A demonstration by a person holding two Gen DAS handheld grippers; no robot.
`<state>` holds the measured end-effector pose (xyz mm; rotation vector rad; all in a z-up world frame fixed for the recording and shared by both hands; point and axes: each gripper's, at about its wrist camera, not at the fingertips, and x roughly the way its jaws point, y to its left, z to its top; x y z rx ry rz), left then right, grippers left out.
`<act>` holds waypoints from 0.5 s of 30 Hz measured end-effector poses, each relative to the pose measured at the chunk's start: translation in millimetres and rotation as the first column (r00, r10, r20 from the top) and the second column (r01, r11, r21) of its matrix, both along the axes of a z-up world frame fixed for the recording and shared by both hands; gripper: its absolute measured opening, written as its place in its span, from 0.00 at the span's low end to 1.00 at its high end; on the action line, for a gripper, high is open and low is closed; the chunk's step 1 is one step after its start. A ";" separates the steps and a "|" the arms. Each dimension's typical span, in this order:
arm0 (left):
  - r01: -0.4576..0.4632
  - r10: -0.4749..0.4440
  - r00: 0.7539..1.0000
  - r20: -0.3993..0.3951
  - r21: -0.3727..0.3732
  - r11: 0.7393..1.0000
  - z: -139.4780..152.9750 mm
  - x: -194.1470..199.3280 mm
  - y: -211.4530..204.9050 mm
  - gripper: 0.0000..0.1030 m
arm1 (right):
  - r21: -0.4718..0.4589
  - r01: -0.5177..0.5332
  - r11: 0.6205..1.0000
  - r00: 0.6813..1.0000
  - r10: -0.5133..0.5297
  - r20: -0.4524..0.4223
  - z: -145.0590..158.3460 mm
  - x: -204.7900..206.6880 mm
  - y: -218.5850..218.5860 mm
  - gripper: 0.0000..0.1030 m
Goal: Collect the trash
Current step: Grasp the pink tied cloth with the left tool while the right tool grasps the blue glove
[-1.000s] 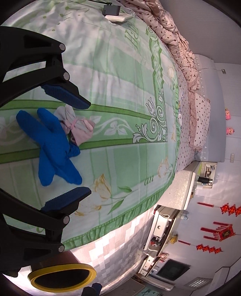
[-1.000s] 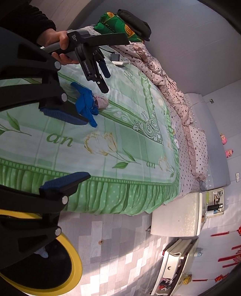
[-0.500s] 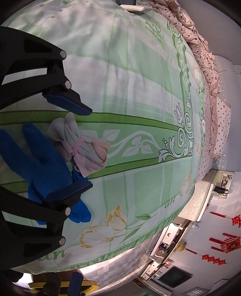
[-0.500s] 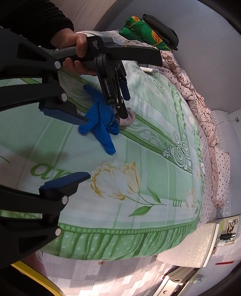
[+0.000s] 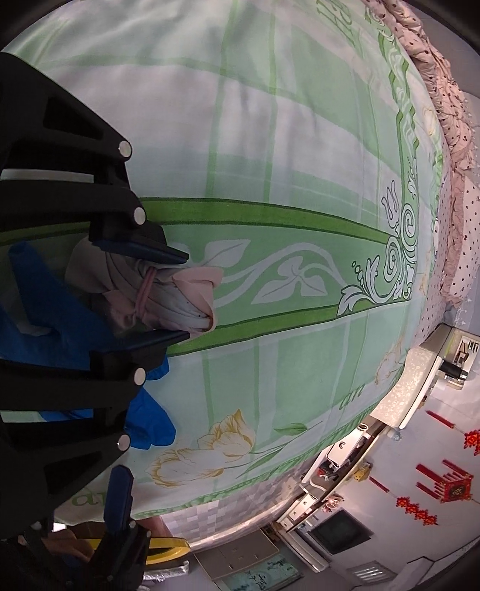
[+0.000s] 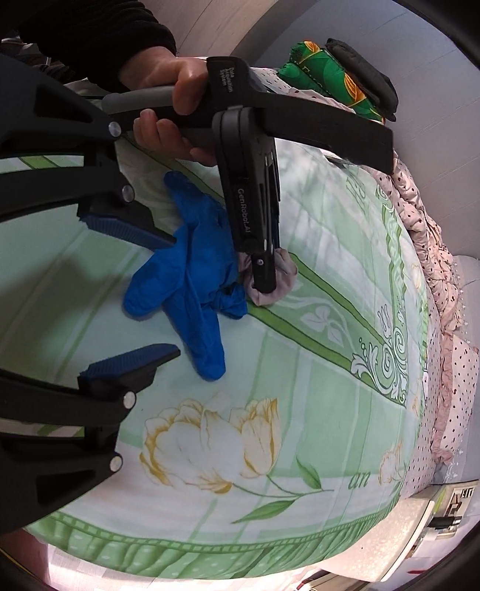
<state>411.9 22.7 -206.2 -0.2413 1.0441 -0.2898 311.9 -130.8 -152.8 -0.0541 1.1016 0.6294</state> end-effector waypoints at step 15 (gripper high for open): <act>-0.012 0.009 1.000 -0.024 -0.110 0.994 -4.6 8.8 10.7 0.26 | -0.078 -0.052 0.996 0.999 0.052 -0.007 -26.7 8.1 34.9 0.24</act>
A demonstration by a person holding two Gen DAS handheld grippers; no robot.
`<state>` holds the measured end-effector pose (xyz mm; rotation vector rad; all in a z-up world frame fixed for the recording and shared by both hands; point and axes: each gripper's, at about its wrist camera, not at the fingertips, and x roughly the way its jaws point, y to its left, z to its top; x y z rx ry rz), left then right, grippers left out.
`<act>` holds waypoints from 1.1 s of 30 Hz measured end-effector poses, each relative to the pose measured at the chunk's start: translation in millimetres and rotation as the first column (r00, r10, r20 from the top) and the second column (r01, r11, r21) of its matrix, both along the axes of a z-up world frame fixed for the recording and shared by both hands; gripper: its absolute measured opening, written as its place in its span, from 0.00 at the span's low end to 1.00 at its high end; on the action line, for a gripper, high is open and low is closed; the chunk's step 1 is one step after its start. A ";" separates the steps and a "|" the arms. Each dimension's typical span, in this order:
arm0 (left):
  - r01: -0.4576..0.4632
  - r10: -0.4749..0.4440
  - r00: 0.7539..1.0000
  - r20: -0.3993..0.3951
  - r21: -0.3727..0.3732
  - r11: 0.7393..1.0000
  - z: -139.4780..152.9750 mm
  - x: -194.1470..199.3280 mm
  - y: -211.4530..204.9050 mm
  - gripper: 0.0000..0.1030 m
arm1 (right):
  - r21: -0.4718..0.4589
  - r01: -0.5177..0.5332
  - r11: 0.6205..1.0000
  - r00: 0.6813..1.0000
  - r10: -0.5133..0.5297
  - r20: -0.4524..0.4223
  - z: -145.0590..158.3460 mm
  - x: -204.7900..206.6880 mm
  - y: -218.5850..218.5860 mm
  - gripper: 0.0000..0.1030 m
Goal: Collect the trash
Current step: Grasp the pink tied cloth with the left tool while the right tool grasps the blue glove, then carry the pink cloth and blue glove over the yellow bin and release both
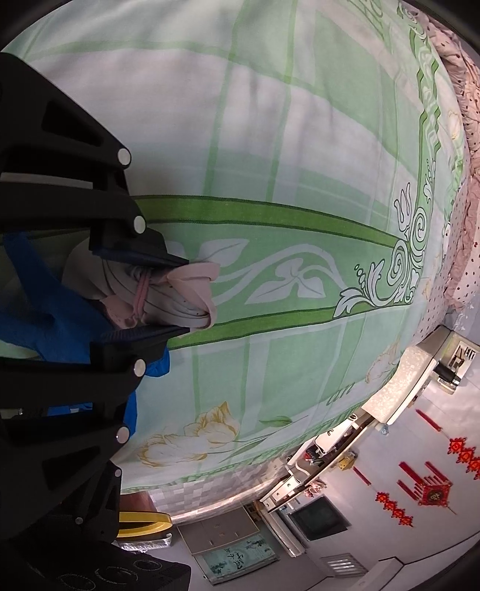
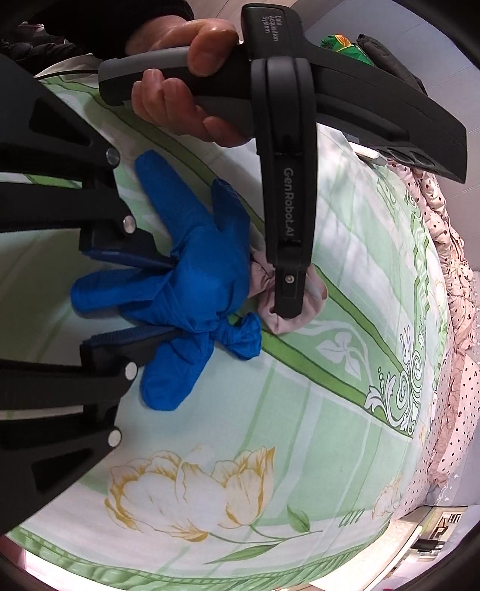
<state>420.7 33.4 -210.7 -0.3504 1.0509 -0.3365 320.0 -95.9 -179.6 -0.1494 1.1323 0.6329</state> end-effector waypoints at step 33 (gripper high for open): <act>0.162 -0.155 0.942 0.298 -0.001 0.987 183.1 -131.4 -131.1 0.25 | 0.206 0.392 0.897 0.854 -0.438 0.282 177.2 -162.3 -255.4 0.05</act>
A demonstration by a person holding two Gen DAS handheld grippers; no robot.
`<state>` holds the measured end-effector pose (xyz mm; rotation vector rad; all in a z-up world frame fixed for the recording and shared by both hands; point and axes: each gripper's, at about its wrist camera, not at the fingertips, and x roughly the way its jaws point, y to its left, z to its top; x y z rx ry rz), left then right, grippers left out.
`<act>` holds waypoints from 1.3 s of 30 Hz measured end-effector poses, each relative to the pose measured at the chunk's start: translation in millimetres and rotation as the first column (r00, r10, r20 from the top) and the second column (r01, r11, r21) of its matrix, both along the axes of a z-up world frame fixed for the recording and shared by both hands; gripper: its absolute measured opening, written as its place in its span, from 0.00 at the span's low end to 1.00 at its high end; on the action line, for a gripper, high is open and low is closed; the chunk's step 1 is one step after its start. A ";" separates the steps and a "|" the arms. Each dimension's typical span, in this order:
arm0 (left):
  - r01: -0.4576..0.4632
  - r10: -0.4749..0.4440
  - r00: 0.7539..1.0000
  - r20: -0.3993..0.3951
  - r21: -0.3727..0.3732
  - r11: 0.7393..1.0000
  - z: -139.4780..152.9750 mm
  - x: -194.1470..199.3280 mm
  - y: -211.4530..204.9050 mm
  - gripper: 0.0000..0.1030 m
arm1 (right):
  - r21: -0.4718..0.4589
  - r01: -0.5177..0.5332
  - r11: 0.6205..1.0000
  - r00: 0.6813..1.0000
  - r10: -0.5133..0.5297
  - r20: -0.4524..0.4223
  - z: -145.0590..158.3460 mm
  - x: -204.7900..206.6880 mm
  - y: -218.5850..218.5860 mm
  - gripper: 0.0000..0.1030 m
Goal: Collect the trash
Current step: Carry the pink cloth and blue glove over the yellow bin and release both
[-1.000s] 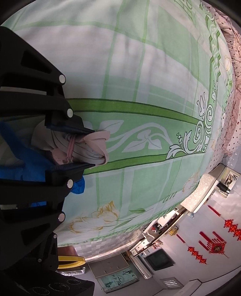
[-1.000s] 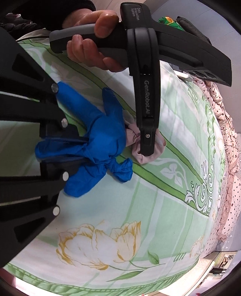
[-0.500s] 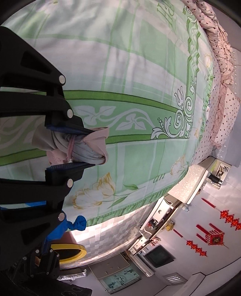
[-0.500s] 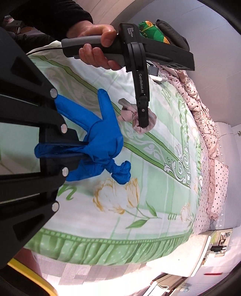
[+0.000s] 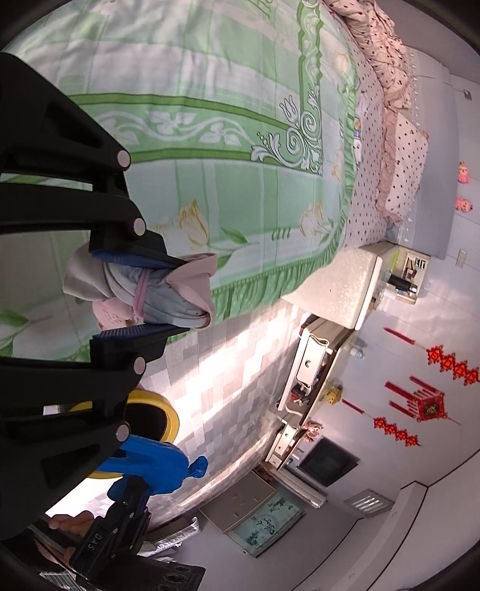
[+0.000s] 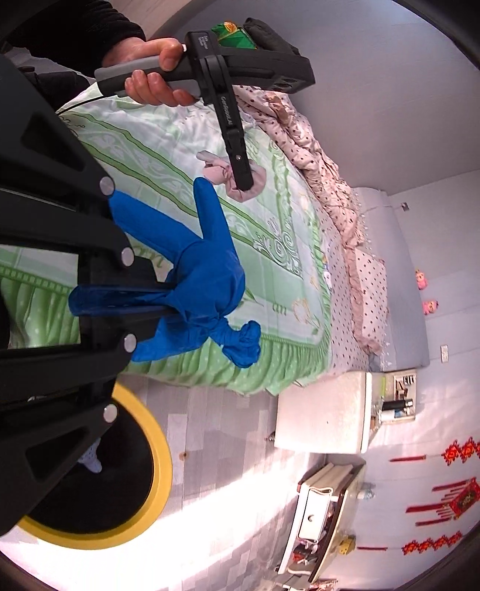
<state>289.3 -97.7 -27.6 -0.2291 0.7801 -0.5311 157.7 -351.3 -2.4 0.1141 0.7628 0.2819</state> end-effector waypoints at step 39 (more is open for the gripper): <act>0.281 -0.280 0.960 -0.018 0.083 0.956 -38.6 -61.0 -256.5 0.47 | -0.003 0.490 0.872 0.866 -0.487 -0.109 -45.6 -32.8 -204.0 0.21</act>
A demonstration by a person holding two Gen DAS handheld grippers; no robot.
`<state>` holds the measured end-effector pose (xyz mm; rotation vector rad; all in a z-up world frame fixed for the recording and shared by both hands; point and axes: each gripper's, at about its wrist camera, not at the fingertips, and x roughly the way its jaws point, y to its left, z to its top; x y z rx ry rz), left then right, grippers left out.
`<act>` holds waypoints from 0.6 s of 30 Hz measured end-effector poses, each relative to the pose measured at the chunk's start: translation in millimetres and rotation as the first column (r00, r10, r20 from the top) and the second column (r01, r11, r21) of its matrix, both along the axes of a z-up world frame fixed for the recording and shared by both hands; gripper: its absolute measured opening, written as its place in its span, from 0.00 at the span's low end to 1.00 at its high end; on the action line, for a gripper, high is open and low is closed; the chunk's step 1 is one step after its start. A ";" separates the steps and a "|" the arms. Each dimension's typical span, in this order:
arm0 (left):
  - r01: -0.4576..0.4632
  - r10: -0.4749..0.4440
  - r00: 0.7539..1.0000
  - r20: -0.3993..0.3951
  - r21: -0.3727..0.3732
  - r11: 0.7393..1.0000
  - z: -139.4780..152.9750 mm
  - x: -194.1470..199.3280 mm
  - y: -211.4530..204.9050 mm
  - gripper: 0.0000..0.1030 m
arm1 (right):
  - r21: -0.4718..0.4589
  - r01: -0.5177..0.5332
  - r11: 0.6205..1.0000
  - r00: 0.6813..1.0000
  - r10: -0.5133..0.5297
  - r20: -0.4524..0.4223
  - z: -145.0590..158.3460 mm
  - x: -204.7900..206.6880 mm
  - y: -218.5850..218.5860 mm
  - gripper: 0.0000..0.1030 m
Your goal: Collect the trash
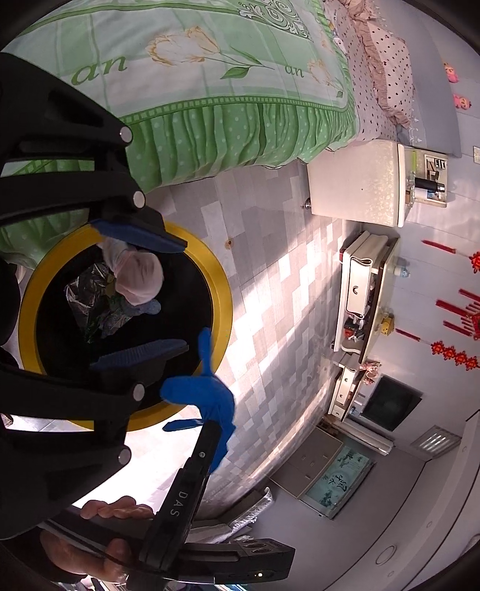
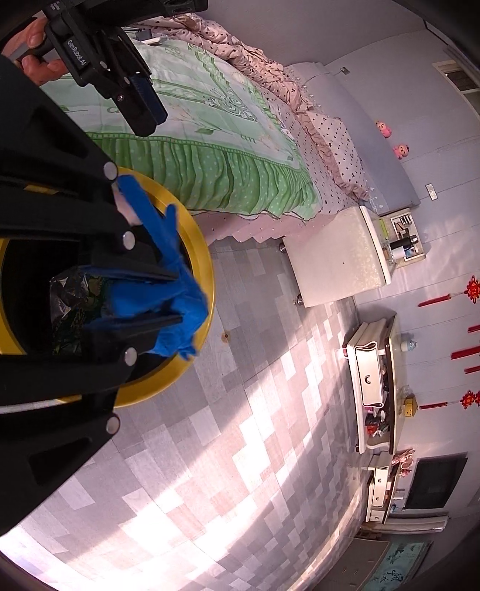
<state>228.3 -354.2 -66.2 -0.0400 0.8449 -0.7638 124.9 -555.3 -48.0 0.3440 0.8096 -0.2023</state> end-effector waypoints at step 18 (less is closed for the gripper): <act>-0.161 0.161 0.986 0.031 -0.014 0.987 20.5 3.9 99.4 0.50 | 0.034 -0.056 0.998 0.998 0.055 0.021 16.4 4.7 44.6 0.28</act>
